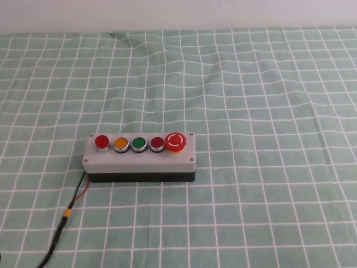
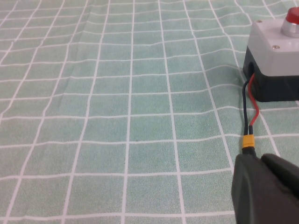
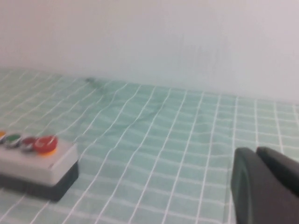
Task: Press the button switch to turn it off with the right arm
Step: 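Press the lit red button on the button box to turn it off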
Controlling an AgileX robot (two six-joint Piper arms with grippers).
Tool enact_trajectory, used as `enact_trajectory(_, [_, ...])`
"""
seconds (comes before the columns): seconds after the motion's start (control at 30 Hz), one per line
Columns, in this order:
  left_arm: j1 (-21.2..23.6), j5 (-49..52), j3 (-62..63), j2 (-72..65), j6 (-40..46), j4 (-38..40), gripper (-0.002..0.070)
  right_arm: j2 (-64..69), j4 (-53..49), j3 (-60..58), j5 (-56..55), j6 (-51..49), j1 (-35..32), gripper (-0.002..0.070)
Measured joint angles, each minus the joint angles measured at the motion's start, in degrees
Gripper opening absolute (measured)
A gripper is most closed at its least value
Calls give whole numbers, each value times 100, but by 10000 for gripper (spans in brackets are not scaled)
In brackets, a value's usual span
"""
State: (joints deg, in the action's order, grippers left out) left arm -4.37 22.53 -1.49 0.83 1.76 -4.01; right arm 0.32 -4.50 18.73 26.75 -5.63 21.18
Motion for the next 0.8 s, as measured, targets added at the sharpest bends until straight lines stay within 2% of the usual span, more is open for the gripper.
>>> enact_trajectory(0.17, [0,0,0,0,0,0,-3,-84,450,-1048,-1649,0,-1086,-16])
enact_trajectory(0.3, [0,0,0,0,0,0,-3,-98,543,-1759,-2003,0,-1310,-16])
enact_trajectory(0.37, [0,0,0,0,0,0,-3,-103,597,-1972,-1959,0,-1382,-16])
enact_trajectory(0.6, [0,0,0,0,0,0,-3,-111,570,-2020,-678,55,-1759,-16])
enact_trajectory(0.8, [0,0,0,0,0,0,-3,-111,548,-2020,-467,141,-1836,-16])
